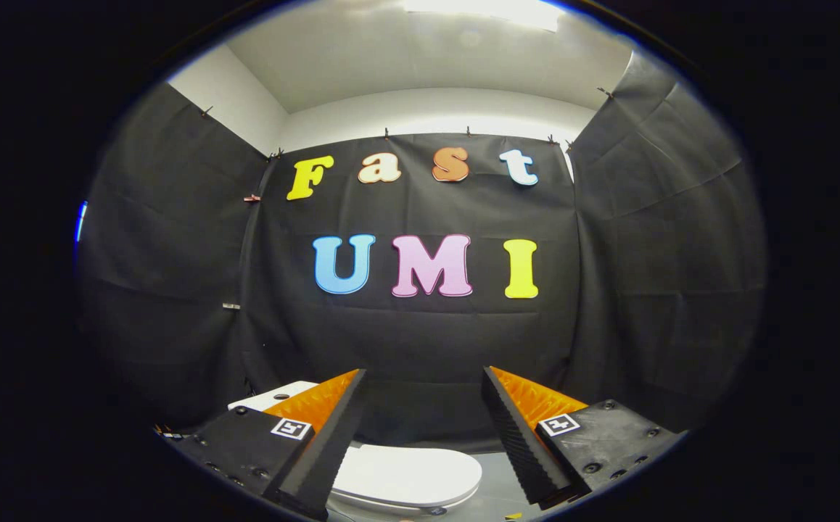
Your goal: Open the toilet lid.
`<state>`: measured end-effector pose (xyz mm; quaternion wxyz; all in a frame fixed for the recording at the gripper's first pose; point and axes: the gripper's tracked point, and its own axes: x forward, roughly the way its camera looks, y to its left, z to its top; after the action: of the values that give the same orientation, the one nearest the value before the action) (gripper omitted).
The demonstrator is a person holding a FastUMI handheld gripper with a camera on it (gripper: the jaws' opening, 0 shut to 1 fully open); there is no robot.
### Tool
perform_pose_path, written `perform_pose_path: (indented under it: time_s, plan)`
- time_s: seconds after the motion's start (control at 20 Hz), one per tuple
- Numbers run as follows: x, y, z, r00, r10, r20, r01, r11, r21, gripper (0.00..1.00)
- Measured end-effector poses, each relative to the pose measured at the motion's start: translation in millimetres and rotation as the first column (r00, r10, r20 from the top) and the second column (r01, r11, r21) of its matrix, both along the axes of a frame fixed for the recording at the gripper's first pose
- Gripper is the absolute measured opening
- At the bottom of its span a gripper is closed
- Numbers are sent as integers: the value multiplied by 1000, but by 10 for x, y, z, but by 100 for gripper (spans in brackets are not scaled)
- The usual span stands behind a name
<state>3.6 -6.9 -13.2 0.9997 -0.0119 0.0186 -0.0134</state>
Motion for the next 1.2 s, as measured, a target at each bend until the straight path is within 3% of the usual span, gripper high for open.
perform_pose_path:
  time_s: [0.45, 0.8, 1.2]
  plan:
    - [139, -290, -333, 995, -65, -71, 67, 997, 37, 98]
    - [336, -577, -1014, 977, -91, -192, 113, 988, 107, 98]
    - [418, -1074, -2086, 914, -139, -382, 241, 942, 235, 98]
